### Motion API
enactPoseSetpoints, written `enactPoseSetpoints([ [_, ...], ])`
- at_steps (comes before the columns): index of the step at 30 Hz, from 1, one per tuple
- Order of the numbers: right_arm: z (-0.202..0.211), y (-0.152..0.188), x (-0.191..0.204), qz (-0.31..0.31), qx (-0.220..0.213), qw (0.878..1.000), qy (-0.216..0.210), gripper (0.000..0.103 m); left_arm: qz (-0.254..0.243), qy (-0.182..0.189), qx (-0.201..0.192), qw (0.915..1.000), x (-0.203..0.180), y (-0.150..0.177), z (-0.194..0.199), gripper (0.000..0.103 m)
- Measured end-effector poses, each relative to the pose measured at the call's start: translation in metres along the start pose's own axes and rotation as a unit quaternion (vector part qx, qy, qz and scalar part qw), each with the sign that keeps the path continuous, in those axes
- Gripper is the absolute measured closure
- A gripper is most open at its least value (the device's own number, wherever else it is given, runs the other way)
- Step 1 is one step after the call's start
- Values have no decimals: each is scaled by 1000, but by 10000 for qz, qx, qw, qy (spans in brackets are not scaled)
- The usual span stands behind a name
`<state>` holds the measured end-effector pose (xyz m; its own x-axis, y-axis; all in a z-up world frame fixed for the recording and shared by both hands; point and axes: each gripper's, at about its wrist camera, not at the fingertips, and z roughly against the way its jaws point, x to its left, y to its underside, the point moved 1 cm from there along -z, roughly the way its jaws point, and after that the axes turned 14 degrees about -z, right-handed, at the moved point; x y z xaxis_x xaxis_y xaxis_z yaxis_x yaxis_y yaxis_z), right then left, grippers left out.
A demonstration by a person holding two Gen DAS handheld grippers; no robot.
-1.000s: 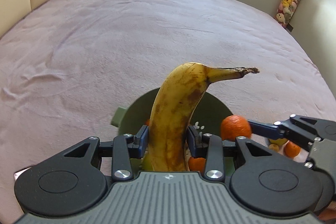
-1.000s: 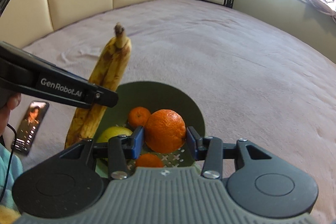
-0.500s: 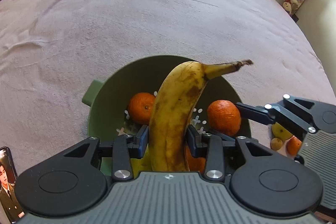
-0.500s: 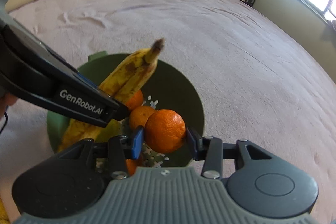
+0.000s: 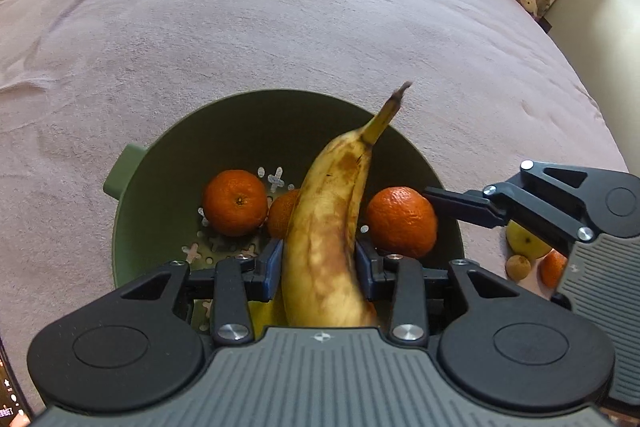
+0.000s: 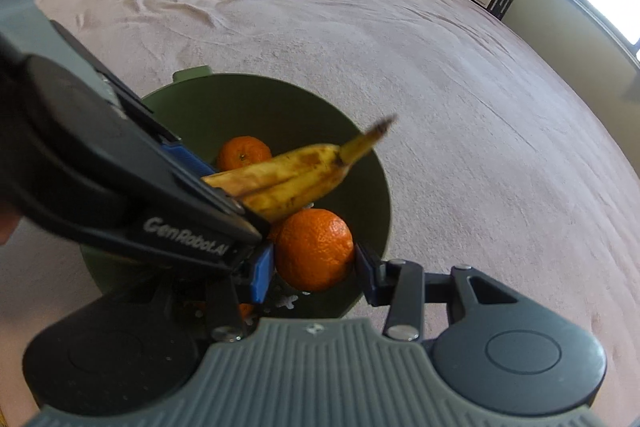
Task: Organize fruits
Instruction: 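Lower the banana and mandarin into the colander and open both tools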
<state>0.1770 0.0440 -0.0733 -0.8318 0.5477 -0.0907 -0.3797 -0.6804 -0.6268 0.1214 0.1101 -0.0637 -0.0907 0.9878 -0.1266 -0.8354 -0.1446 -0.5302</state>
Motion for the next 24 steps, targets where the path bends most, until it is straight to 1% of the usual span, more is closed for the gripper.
enactPoseSetpoints([
  [2, 1, 1, 2, 59, 0, 10000, -4, 62, 38, 80, 26, 10000, 1, 0, -1, 60],
  [5, 0, 2, 3, 78, 23, 10000, -12, 62, 17, 47, 33, 10000, 1, -1, 0, 60],
  [10, 2, 3, 3, 70, 71, 9999, -28, 62, 55, 126, 59, 9999, 3, -2, -1, 59],
  [13, -3, -1, 5, 176, 120, 9998, -35, 62, 121, 163, 77, 9998, 5, -3, -1, 59],
  [17, -7, -3, 7, 371, 233, 9990, -43, 62, 561, 421, 82, 9975, 17, -3, 1, 49],
  [19, -10, -4, 6, 468, 336, 9983, -39, 62, 740, 522, 111, 9958, 23, -3, 3, 48],
  [24, -12, -7, 7, 673, 480, 9965, -112, 62, 994, 573, 185, 9932, 30, -3, 5, 48],
])
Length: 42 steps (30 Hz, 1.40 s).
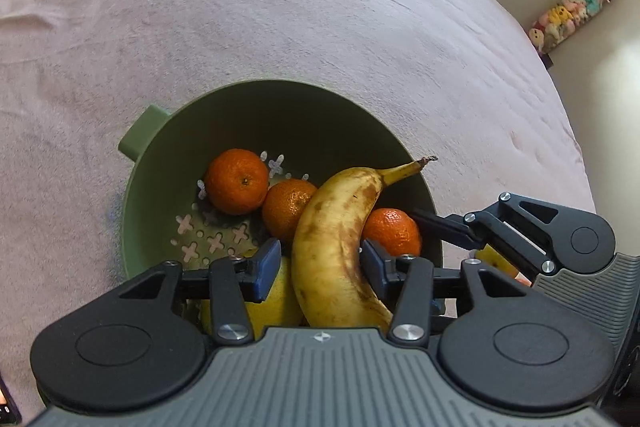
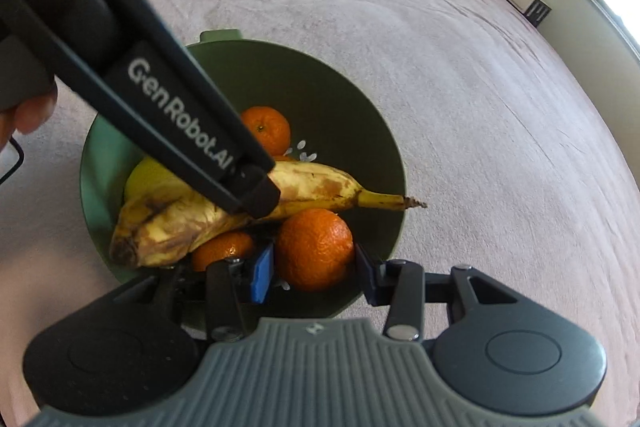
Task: Organize fruits
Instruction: 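Lower the banana and mandarin into the colander and open both tools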
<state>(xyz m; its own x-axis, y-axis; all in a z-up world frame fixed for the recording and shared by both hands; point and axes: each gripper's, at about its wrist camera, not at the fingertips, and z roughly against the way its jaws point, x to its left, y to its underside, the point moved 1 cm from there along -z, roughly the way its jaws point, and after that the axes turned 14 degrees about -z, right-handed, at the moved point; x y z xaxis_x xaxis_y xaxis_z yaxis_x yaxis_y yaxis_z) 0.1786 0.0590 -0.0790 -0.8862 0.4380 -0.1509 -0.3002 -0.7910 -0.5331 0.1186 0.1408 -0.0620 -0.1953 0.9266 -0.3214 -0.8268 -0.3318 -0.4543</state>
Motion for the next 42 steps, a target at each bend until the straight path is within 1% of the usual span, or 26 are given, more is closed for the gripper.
enactPoseSetpoints([
  [4, -5, -4, 0, 187, 163, 9997, -83, 62, 68, 129, 61, 9999, 1, 0, 0, 49],
  [7, -8, -6, -2, 465, 296, 9982, -221, 62, 132, 201, 102, 9997, 2, 1, 0, 57],
  [9, -8, -10, -7, 501, 368, 9974, -359, 62, 154, 241, 99, 9995, 4, 1, -1, 59],
  [14, -5, -17, -17, 558, 524, 9947, -690, 62, 59, 237, 122, 9996, 1, 1, -2, 60],
  [16, -3, -20, -23, 470, 604, 9935, -839, 62, 32, 235, 130, 9996, 1, 1, -2, 61],
  [18, -9, -30, -33, 273, 699, 9920, -1012, 61, 50, 249, 131, 9996, 2, 1, -2, 61],
  [20, -11, -35, -40, 95, 880, 9884, -1237, 62, 81, 267, 146, 9995, 3, 1, -2, 61],
  [22, -13, -36, -40, 73, 933, 9874, -1276, 59, 111, 324, 193, 9992, 4, 1, -3, 61],
  [24, -14, -36, -39, 124, 978, 9870, -1270, 59, 98, 350, 260, 9990, 3, 2, -5, 61],
  [27, -7, -31, -34, 152, 972, 9866, -1305, 59, 68, 323, 297, 9990, 2, 1, -4, 61],
  [30, -1, -27, -36, 108, 940, 9867, -1323, 60, 92, 311, 323, 9990, 3, 1, -3, 61],
  [34, 12, -25, -41, 0, 831, 9878, -1319, 61, -26, 270, 341, 9991, 1, 0, -1, 62],
  [37, 19, -23, -43, -227, 755, 9881, -1317, 61, -134, 281, 394, 9987, -4, 1, -2, 63],
  [42, 21, -21, -42, -784, 761, 9803, -1647, 61, -154, 232, 301, 9992, -5, 2, -4, 63],
])
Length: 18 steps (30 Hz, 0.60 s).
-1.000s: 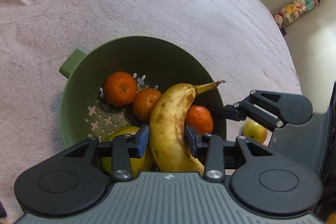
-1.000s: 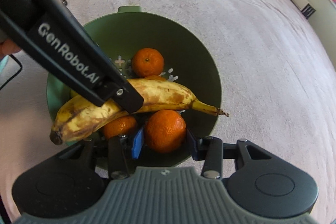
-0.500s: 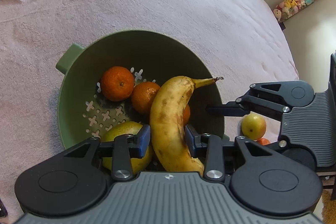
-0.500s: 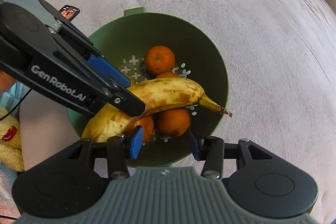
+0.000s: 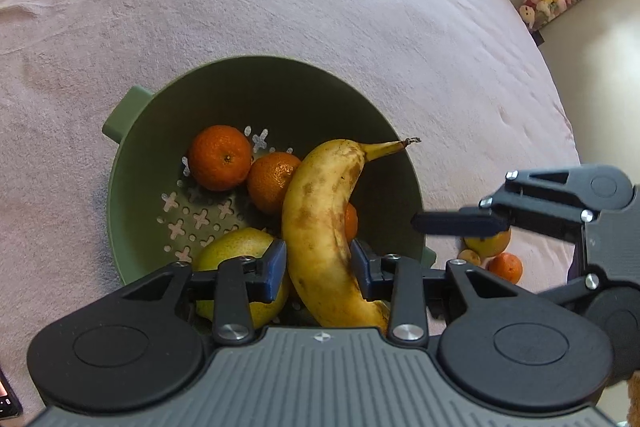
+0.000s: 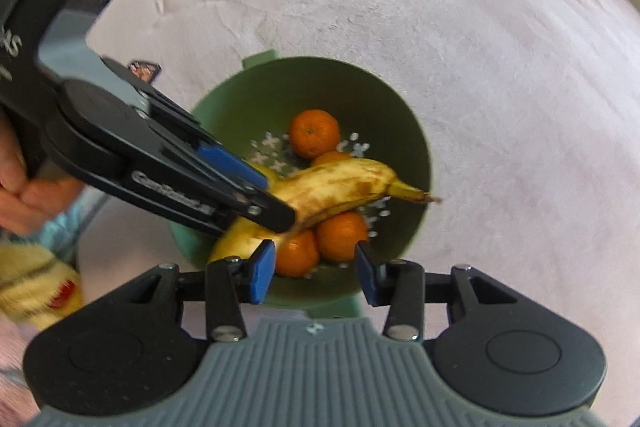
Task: Organize fruits
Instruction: 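Lower the banana and mandarin into the colander and open both tools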
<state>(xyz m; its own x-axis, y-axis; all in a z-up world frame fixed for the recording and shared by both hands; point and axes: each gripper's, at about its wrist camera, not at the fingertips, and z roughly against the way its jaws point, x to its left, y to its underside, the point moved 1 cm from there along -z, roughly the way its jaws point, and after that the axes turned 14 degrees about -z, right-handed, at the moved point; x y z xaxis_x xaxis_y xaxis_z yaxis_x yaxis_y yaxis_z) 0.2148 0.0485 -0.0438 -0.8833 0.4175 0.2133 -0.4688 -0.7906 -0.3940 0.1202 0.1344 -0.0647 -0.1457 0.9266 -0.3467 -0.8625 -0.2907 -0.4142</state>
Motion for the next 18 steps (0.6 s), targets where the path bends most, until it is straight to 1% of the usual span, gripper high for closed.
enactPoseSetpoints([
  [3, -3, -1, 3, -176, -57, 9998, -60, 64, -3, -6, -83, 10000, 0, 1, -1, 63],
  [5, -6, -3, 4, -273, -76, 9996, -43, 68, -54, -16, -161, 9999, 0, 2, -2, 64],
  [11, -8, -2, 6, -370, -145, 9991, 116, 69, -142, -17, -320, 9994, 0, 2, -4, 65],
  [12, -9, -1, 6, -426, -182, 9989, 114, 70, -140, -17, -328, 9994, 0, 2, -4, 65],
  [14, -10, 0, 4, -596, -246, 9979, 46, 77, -106, -41, -333, 9994, 1, 2, -4, 66],
  [18, -12, 4, 3, -910, -366, 9952, -38, 79, -141, -157, -349, 9992, -1, 1, -1, 66],
])
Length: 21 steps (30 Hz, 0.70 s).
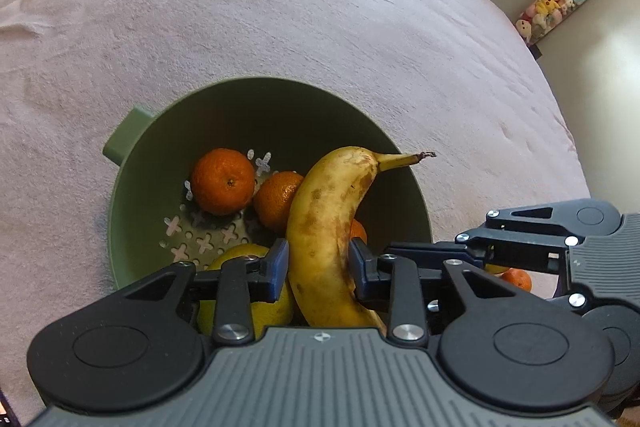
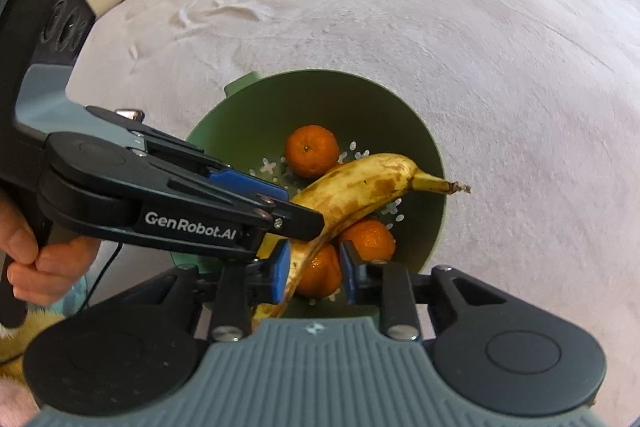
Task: Organize fruits
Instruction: 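Lower the banana and mandarin into the colander and open both tools, then move both tools back toward the remaining pear and mandarin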
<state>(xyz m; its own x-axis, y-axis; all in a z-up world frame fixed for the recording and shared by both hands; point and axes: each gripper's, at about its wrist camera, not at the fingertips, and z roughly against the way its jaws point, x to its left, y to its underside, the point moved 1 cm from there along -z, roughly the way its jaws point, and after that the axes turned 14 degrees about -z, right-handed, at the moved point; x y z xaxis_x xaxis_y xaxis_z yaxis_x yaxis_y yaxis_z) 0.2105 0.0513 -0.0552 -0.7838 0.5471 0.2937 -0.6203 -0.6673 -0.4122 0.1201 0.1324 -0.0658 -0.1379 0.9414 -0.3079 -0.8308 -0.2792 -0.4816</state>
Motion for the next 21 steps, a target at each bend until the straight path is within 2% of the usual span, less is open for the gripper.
enactPoseSetpoints([
  [4, 7, 5, 2, -104, -149, 9997, 133, 79, -154, -77, -27, 9998, -10, -1, 6, 65],
  [12, 49, 35, -3, -519, -951, 9925, 563, 76, -546, -148, -323, 9979, -34, -4, 24, 57],
  [21, 97, 90, -15, -1440, -1820, 9664, 1103, 70, -1144, -112, -727, 9907, -77, -2, 42, 54],
])
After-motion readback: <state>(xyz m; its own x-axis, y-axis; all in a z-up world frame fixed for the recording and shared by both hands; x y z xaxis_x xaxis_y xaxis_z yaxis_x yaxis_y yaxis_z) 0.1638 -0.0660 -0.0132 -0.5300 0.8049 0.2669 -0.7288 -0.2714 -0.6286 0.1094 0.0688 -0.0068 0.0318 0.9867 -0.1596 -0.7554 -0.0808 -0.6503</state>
